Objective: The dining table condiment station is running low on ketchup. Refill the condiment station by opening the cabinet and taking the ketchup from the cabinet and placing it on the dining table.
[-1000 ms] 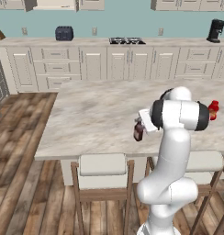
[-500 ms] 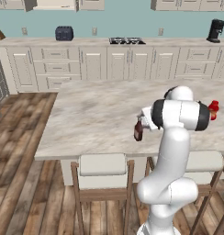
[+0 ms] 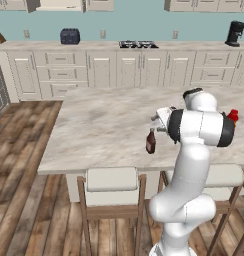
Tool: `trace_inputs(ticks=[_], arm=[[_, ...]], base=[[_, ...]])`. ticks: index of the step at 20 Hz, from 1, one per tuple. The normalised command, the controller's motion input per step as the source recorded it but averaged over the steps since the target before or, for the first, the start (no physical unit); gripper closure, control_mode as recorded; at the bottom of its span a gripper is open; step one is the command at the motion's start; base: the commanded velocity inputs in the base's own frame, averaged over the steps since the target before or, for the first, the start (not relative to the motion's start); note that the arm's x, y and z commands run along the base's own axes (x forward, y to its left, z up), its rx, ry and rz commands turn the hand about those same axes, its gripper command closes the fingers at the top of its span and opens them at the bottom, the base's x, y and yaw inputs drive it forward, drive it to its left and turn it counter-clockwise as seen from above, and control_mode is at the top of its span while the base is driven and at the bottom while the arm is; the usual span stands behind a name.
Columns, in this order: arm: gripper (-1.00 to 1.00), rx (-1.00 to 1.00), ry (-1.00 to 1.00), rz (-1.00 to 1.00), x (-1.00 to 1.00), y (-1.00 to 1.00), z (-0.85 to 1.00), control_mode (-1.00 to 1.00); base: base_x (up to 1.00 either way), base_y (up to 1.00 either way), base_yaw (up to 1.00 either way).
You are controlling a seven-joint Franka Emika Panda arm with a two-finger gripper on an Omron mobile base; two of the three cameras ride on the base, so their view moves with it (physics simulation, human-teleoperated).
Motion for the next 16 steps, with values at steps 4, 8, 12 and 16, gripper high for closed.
trace_inputs(ticks=[4,8,12,16], arm=[[-1.0,-0.08,-0.02,0.0,-0.48,0.29,0.54,-1.0],[-1.0,-0.13,-0.05,-0.02,-0.61,0.4,0.45,-1.0],[-1.0,-0.16,-0.07,-0.07,-0.78,0.41,0.34,-1.0],[-1.0,-0.2,-0.09,-0.09,-0.86,0.39,0.3,-1.0]], base=[[0.0,0.0,0.0],[0.0,0.0,0.0],[0.0,0.0,0.0],[0.0,0.0,0.0]])
